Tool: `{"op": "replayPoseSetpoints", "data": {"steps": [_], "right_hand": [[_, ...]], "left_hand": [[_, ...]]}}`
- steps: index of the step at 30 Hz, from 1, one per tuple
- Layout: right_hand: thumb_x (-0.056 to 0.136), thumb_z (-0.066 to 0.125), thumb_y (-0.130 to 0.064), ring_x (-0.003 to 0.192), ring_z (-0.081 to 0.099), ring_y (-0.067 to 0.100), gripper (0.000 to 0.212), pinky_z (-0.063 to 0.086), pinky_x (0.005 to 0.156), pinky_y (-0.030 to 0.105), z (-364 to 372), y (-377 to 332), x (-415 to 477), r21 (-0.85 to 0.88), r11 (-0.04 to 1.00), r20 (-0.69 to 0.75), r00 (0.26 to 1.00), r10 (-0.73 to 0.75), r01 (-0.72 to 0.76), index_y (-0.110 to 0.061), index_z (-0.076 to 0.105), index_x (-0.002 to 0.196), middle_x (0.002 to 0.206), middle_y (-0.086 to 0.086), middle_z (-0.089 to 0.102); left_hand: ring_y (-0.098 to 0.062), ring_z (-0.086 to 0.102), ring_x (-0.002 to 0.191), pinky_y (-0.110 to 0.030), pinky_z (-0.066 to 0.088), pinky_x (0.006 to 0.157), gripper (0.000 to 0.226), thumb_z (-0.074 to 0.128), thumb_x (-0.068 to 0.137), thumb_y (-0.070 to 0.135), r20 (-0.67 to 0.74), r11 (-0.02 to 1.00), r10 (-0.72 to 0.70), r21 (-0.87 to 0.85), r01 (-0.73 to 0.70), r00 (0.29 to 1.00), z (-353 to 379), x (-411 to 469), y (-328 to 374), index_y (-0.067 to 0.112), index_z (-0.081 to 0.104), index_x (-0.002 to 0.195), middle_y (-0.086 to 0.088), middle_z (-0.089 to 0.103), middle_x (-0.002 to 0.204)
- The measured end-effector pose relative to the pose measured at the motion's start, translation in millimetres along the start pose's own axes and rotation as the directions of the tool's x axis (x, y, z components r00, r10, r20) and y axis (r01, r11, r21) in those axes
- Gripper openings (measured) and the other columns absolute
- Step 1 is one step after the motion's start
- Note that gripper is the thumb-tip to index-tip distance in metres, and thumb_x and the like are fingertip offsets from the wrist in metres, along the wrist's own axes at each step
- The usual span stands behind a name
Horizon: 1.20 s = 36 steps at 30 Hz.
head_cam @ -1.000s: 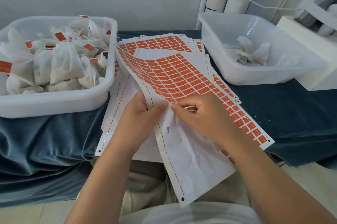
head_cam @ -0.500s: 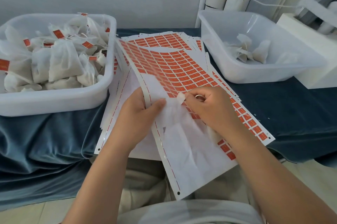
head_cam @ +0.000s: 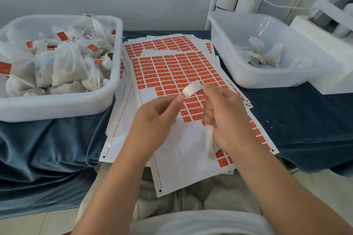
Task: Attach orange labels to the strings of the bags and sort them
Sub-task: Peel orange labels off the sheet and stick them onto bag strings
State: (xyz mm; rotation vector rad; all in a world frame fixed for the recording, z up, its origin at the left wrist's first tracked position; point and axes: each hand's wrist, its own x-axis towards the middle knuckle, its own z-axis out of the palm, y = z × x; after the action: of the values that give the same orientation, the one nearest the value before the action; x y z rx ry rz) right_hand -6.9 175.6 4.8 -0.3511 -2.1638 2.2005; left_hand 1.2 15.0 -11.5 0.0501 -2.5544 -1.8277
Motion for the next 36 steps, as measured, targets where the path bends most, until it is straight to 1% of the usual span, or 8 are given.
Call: {"op": "replayPoseSetpoints", "data": {"steps": [2,5,9,12,16,22,27,36], "right_hand": [[0.103,0.063,-0.036,0.045,0.039,0.008,0.039,0.039,0.052,0.025,2.9,0.6,-3.2,0.025,0.999,0.036,0.999,-0.028,0.027,-0.032,0.068,0.064,0.056,0.000,0.048],[0.105,0.059,-0.041,0.045,0.040,0.007,0.036,0.039,0.050,0.023,5.5,3.5,-5.3,0.006,0.998,0.104,0.993,-0.059,0.059,-0.034,0.072,0.072,0.055,-0.003,0.047],[0.106,0.050,-0.050,0.046,0.038,0.008,0.035,0.038,0.048,0.022,2.7,2.9,0.6,0.027,0.999,0.206,0.977,-0.051,0.047,-0.032,0.075,0.090,0.056,-0.004,0.045],[0.109,0.037,-0.022,0.048,0.034,0.009,0.035,0.037,0.047,0.022,-2.2,-2.5,10.2,0.182,0.981,0.354,0.935,-0.004,-0.064,-0.014,0.071,0.111,0.058,-0.004,0.039],[0.103,0.038,-0.006,0.056,0.043,0.009,0.041,0.044,0.053,0.023,-13.8,-9.8,6.0,-0.030,0.999,0.422,0.906,-0.011,0.026,-0.022,0.076,0.099,0.064,-0.001,0.047],[0.111,0.046,-0.027,0.084,0.071,0.001,0.026,0.051,0.074,0.007,-25.5,-32.5,-13.1,-0.510,0.686,0.519,0.822,-0.236,0.519,-0.041,0.062,0.125,0.088,-0.017,0.072],[0.102,0.060,-0.040,0.102,0.068,-0.014,0.027,0.053,0.080,0.008,-30.7,-43.4,-22.2,-0.502,0.657,0.527,0.802,-0.283,0.562,-0.048,0.060,0.128,0.106,-0.036,0.072],[0.099,0.071,-0.028,0.095,0.073,-0.002,0.010,0.053,0.081,0.009,-27.7,-43.4,-24.8,-0.364,0.693,0.448,0.769,-0.456,0.623,-0.039,0.072,0.098,0.095,-0.025,0.077]], "left_hand": [[0.000,0.074,0.098,-0.026,0.059,0.085,0.045,0.059,0.080,0.066,0.181,0.933,-0.113,-0.318,0.167,0.977,4.8,-4.1,4.7,0.035,0.080,0.104,0.021,0.079,0.102],[-0.015,0.077,0.097,-0.031,0.055,0.084,0.028,0.069,0.089,0.048,0.143,0.836,-0.167,-0.504,0.217,0.976,8.0,-6.3,6.8,0.027,0.083,0.100,0.005,0.082,0.103],[-0.011,0.077,0.093,-0.031,0.056,0.081,0.018,0.069,0.099,0.036,-0.079,0.890,-0.103,-0.453,0.056,0.992,3.8,-4.2,2.7,0.033,0.081,0.086,0.008,0.081,0.098],[-0.009,0.076,0.092,-0.028,0.059,0.074,0.015,0.073,0.098,0.035,-0.194,0.932,-0.010,-0.358,-0.061,0.981,-5.0,-3.2,-0.6,0.036,0.080,0.085,0.013,0.080,0.094],[0.001,0.075,0.090,-0.024,0.057,0.071,0.010,0.079,0.093,0.038,-0.269,0.948,0.014,-0.302,-0.098,0.963,-12.6,-3.0,0.8,0.035,0.083,0.083,0.020,0.080,0.090],[0.001,0.074,0.090,-0.026,0.055,0.076,0.008,0.078,0.092,0.040,-0.192,0.960,0.060,-0.258,-0.109,0.980,-10.2,-4.9,3.2,0.044,0.080,0.086,0.019,0.079,0.086],[-0.007,0.075,0.088,-0.026,0.056,0.076,0.011,0.076,0.095,0.034,-0.042,0.969,0.108,-0.217,-0.115,0.993,-2.0,-8.4,4.7,0.034,0.084,0.087,0.015,0.079,0.085],[-0.016,0.074,0.093,-0.022,0.059,0.081,0.017,0.069,0.101,0.028,0.132,0.962,0.239,-0.169,-0.216,0.962,-3.2,-12.6,6.6,0.032,0.083,0.093,0.011,0.080,0.090]]}}
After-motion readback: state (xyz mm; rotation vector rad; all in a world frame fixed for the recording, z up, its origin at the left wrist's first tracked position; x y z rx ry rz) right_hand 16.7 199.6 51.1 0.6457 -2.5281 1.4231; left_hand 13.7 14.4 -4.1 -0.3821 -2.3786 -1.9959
